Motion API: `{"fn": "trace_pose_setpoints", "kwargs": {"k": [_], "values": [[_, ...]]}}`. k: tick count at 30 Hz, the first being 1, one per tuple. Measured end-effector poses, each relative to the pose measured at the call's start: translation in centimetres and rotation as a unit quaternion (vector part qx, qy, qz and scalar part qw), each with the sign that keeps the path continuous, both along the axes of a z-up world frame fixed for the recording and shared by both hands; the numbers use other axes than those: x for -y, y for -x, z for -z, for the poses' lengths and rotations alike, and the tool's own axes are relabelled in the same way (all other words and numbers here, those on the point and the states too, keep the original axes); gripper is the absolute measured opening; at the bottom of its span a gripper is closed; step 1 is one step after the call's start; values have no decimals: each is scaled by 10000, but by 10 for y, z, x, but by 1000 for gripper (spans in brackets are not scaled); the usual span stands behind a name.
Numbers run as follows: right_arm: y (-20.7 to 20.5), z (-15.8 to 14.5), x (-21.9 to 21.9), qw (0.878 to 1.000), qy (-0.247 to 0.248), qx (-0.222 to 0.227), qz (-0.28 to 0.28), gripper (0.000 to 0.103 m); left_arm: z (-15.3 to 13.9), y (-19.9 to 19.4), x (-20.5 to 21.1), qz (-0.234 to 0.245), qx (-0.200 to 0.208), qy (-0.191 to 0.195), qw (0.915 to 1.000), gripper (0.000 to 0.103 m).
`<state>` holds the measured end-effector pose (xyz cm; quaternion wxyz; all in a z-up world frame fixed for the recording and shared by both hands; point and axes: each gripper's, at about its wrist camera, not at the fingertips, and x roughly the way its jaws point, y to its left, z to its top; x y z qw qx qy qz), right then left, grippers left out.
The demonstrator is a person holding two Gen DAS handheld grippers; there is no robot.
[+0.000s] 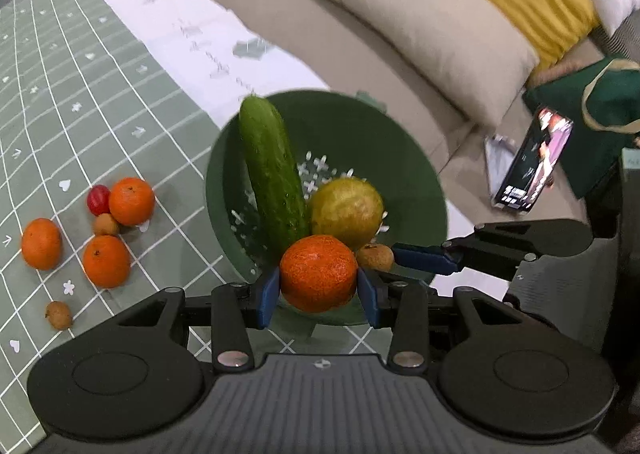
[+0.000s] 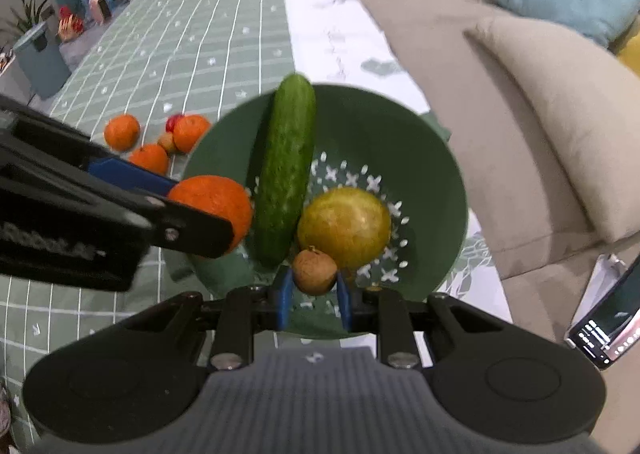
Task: Organize fruits
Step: 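Carry both fruits over the colander and open both grippers, then withdraw both grippers from the colander toward the remaining fruit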
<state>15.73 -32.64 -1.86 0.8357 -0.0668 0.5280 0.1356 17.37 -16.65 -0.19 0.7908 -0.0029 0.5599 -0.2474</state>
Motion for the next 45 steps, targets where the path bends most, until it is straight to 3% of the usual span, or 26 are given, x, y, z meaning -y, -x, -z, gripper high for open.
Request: {"fn": "trace_pose_setpoints", "kwargs": {"k": [7,15,17,19,21,25,29,35,41,45], "values": [[-16,16,-8,9989,62,-391,-249,19,13,-11,11,187,-266,-196,9993,47],[-21,19,-9,9985,51,-492,-235,20,21,-15,9,270,-372,-93,9989,48],[-20,16,-10,9986,104,-457,-248,23,19,-13,9,297,-325,-117,9990,53],[-17,12,-11,9987,162,-396,-263,33,14,-11,6,289,-234,-33,9993,57],[-14,7,-11,9989,204,-329,-272,34,6,-9,0,259,-164,140,9994,61],[-5,-10,-14,9993,291,-103,-208,38,-14,-1,-14,137,88,267,9995,61],[10,-30,-24,9989,338,304,-125,45,-38,16,-34,32,604,214,9979,61],[34,-49,-48,9961,-8,882,78,45,-65,44,-71,-286,1502,-79,9882,61],[54,-49,-90,9910,-559,1194,226,44,-67,61,-113,-735,1773,-172,9813,61],[66,-43,-118,9866,-592,1508,204,44,-56,71,-143,-1022,1825,-200,9777,61]]}}
